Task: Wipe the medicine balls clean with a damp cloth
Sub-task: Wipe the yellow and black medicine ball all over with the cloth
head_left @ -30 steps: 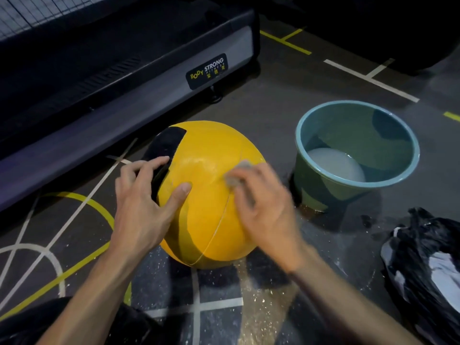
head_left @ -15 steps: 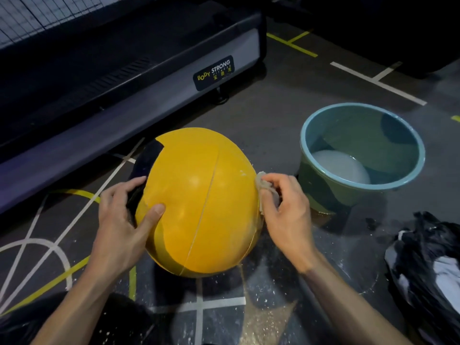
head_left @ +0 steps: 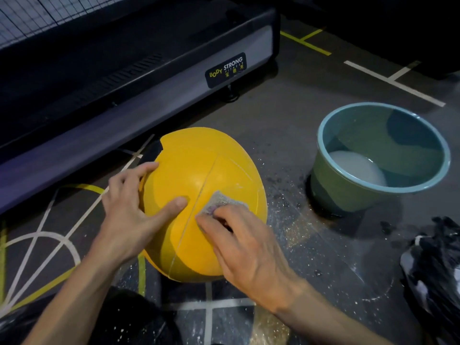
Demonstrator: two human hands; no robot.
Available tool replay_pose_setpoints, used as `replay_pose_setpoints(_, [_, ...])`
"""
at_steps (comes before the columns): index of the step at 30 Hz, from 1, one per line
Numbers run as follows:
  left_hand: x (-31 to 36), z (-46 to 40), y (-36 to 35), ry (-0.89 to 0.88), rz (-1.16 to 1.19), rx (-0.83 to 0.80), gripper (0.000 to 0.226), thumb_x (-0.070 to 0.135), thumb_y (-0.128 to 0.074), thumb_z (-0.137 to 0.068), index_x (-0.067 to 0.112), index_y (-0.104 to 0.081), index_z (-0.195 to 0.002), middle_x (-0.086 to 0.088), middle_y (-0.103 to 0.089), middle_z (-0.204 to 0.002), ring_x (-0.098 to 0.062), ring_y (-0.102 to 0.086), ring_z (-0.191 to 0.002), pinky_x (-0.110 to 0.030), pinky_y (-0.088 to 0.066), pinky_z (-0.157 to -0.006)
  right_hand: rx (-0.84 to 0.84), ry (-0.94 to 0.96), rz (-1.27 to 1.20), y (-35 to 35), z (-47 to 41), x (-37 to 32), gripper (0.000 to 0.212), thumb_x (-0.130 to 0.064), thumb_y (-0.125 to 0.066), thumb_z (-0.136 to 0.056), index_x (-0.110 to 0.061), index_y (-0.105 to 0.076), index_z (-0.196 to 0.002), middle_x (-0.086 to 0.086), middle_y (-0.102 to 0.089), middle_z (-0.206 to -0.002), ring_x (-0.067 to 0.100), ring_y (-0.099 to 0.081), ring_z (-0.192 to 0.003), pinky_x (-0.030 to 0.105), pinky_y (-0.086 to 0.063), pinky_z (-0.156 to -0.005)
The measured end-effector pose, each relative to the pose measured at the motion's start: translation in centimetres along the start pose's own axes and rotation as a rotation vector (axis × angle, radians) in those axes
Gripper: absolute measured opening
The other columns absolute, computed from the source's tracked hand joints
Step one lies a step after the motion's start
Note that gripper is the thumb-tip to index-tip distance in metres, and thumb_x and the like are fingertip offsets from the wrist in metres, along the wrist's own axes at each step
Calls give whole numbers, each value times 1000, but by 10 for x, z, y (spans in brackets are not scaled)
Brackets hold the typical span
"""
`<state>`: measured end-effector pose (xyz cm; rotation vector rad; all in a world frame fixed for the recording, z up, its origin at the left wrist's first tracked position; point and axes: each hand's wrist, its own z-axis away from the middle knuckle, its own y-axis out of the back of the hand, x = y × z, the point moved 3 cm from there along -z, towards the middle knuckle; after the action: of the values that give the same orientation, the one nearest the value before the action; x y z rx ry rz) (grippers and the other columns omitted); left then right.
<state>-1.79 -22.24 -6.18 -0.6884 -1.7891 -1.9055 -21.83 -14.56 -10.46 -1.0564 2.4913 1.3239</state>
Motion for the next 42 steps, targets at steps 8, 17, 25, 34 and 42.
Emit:
replay_pose_setpoints(8, [-21,16,4,33,18,-15,84,86,-66,-46,75,-31,-121,27,-23,-127,-16,-26,-130,-47,-35,-100,67,-696,-314,5,-17,95,14,-15,-61,-101,-26,-66,-109,-8,-61,-109,-2,-59,-95,29,-54,-85])
replay_pose_setpoints(17, [-30,15,7,7,38,-40,88,87,-68,-46,71,-33,-125,22,-27,-132,-15,-29,-129,-44,-35,-99,44,-263,-353,-2,-21,30,19,-3,-62,-98,-11,-69,-114,0,-62,-110,2,-59,-101,13,-48,-85])
replay_pose_setpoints(25, [-38,16,10,-37,38,-104,94,100,-63,-40,74,-30,-124,30,-25,-128,-11,-27,-129,-42,-34,-100,59,-543,-467,3,-37,57,17,-13,-62,-100,-21,-71,-113,-9,-65,-112,0,-61,-104,15,-48,-88])
replay_pose_setpoints(34, [-39,14,11,-69,23,-135,91,99,-65,-41,76,-30,-121,32,-23,-126,-13,-27,-130,-43,-35,-100,10,-664,-436,-4,-42,82,14,-18,-63,-101,-25,-71,-108,-10,-66,-109,2,-61,-102,23,-51,-91])
replay_pose_setpoints(42, [-32,16,7,-100,-5,-158,86,84,-71,-46,75,-29,-120,31,-22,-129,-9,-26,-127,-41,-33,-100,39,-784,-382,-8,-59,112,12,-21,-62,-101,-28,-72,-104,-11,-68,-107,2,-62,-101,36,-54,-95])
